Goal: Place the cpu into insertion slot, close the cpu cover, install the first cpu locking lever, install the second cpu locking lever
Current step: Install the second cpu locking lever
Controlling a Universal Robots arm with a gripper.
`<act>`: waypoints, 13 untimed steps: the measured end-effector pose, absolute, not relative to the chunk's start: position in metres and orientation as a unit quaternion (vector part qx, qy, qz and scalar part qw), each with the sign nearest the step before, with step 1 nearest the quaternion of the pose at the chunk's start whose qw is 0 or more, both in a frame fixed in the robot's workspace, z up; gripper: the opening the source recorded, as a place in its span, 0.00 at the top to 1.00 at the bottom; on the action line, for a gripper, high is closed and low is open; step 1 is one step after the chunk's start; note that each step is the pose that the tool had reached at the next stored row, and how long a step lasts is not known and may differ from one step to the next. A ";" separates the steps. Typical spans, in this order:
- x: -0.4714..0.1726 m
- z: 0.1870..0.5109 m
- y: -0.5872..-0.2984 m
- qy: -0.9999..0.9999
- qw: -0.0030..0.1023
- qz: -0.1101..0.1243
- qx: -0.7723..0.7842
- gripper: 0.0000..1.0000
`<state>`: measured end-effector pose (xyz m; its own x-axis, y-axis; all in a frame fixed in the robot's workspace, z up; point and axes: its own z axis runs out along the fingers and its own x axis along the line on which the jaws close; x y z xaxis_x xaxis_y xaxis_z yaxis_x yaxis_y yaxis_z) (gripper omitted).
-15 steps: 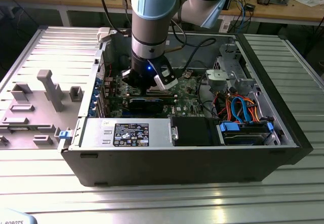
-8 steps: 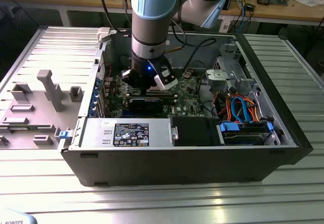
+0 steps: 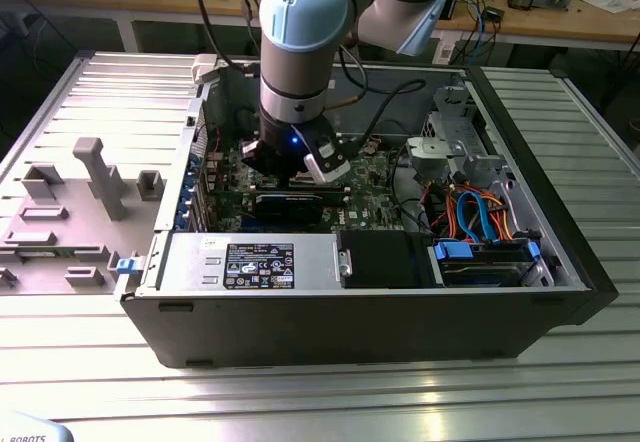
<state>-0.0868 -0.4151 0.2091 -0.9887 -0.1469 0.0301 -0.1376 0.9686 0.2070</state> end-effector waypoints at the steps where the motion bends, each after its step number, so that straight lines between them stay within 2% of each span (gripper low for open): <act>1: -0.087 0.208 -0.415 -0.992 0.023 -0.103 0.070 0.89; 13: -0.090 0.206 -0.415 -0.992 0.019 -0.112 0.048 0.89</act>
